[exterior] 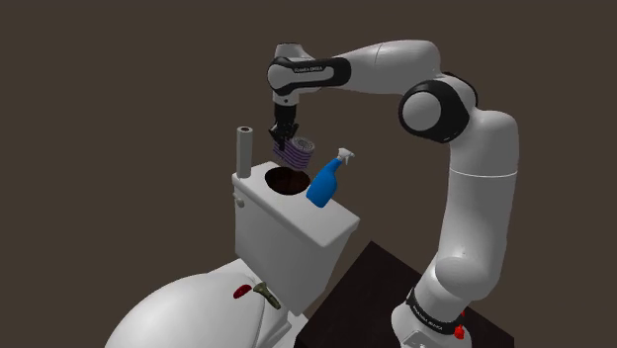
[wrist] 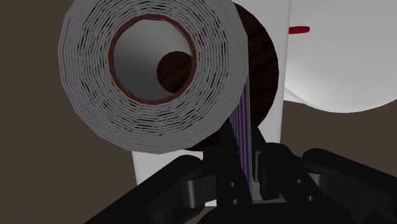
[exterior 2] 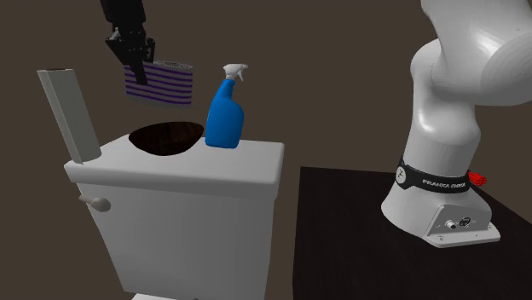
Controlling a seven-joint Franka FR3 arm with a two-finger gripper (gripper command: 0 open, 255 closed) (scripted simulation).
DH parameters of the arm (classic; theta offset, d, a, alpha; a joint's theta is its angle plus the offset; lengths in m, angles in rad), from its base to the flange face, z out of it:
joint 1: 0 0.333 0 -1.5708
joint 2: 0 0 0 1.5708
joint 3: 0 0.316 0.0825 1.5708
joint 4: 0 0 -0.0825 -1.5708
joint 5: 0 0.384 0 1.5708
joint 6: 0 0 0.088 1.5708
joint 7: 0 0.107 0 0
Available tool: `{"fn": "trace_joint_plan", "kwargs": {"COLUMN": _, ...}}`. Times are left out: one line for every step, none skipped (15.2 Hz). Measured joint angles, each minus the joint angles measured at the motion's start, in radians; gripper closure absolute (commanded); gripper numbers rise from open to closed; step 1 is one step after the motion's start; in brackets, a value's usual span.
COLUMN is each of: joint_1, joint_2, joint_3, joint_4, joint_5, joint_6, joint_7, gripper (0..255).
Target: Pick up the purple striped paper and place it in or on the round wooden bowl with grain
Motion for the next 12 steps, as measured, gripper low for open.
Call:
{"fn": "trace_joint_plan", "kwargs": {"joint_1": -0.001, "joint_2": 0.005, "joint_3": 0.0, "joint_4": -0.006, "joint_5": 0.0, "joint_6": 0.011, "joint_7": -0.001, "gripper": 255}}
{"fn": "trace_joint_plan", "kwargs": {"joint_1": -0.001, "joint_2": 0.012, "joint_3": 0.0, "joint_4": -0.007, "joint_5": 0.0, "joint_6": 0.02, "joint_7": -0.002, "gripper": 255}}
{"fn": "trace_joint_plan", "kwargs": {"joint_1": -0.002, "joint_2": 0.018, "joint_3": 0.0, "joint_4": -0.009, "joint_5": 0.001, "joint_6": 0.027, "joint_7": -0.002, "gripper": 255}}
{"fn": "trace_joint_plan", "kwargs": {"joint_1": -0.001, "joint_2": 0.016, "joint_3": 0.0, "joint_4": -0.027, "joint_5": 0.001, "joint_6": 0.043, "joint_7": -0.002, "gripper": 255}}
{"fn": "trace_joint_plan", "kwargs": {"joint_1": -0.001, "joint_2": 0.021, "joint_3": 0.0, "joint_4": -0.033, "joint_5": 0.001, "joint_6": 0.054, "joint_7": -0.002, "gripper": 255}}
{"fn": "trace_joint_plan", "kwargs": {"joint_1": -0.001, "joint_2": 0.021, "joint_3": 0.0, "joint_4": -0.047, "joint_5": 0.001, "joint_6": 0.068, "joint_7": -0.001, "gripper": 255}}
{"fn": "trace_joint_plan", "kwargs": {"joint_1": -0.001, "joint_2": 0.027, "joint_3": 0.0, "joint_4": -0.049, "joint_5": 0.001, "joint_6": 0.076, "joint_7": -0.001, "gripper": 255}}
{"fn": "trace_joint_plan", "kwargs": {"joint_1": -0.002, "joint_2": 0.031, "joint_3": 0.0, "joint_4": -0.058, "joint_5": 0.001, "joint_6": 0.089, "joint_7": -0.002, "gripper": 255}}
{"fn": "trace_joint_plan", "kwargs": {"joint_1": -0.002, "joint_2": 0.035, "joint_3": 0.0, "joint_4": -0.065, "joint_5": 0.001, "joint_6": 0.099, "joint_7": -0.002, "gripper": 255}}
{"fn": "trace_joint_plan", "kwargs": {"joint_1": -0.002, "joint_2": 0.036, "joint_3": 0.0, "joint_4": -0.077, "joint_5": 0.001, "joint_6": 0.113, "joint_7": -0.002, "gripper": 255}}
{"fn": "trace_joint_plan", "kwargs": {"joint_1": -0.001, "joint_2": 0.037, "joint_3": 0.0, "joint_4": -0.091, "joint_5": 0.001, "joint_6": 0.128, "joint_7": -0.001, "gripper": 255}}
{"fn": "trace_joint_plan", "kwargs": {"joint_1": -0.001, "joint_2": 0.042, "joint_3": 0.001, "joint_4": -0.096, "joint_5": 0.001, "joint_6": 0.138, "joint_7": 0.0, "gripper": 255}}
